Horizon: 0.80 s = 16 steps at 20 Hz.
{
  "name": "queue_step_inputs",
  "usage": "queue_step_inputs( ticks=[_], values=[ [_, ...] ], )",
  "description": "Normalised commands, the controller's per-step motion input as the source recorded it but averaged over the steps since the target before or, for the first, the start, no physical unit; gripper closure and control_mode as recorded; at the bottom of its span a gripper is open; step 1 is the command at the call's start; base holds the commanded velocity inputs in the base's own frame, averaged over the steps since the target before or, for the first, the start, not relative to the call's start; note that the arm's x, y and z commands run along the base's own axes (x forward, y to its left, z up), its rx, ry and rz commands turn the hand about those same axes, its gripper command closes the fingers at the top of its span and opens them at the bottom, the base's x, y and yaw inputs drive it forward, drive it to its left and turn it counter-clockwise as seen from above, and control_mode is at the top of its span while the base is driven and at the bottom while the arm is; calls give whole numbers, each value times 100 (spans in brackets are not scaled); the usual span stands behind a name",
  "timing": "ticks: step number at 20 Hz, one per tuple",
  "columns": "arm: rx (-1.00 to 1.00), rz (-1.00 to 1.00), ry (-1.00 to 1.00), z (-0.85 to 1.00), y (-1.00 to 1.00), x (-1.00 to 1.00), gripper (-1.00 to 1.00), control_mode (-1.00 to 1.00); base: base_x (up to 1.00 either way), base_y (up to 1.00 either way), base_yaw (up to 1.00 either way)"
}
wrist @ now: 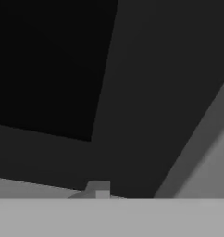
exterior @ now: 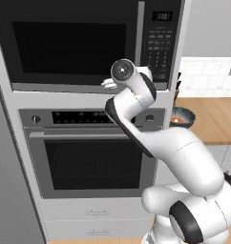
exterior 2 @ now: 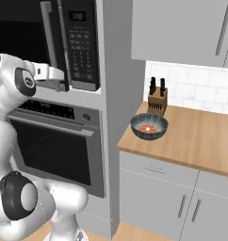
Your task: Open the microwave, place the bowl with waffle inside the microwave, then close the microwave door and turn it on.
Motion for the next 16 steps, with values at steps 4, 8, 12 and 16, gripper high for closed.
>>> queue_step_inputs(
  ticks=[4, 8, 12, 16],
  values=[
    [-16, 9, -42, -53, 100, -30, 100, -100, 0, 0, 0],
    [-20, 5, -48, -59, 100, -41, 100, -100, 0, 0, 0],
    [-21, 5, -58, -78, 100, -39, 100, -100, 0, 0, 0],
    [-14, 7, -62, -100, 91, -44, -100, -100, 0, 0, 0]
  ],
)
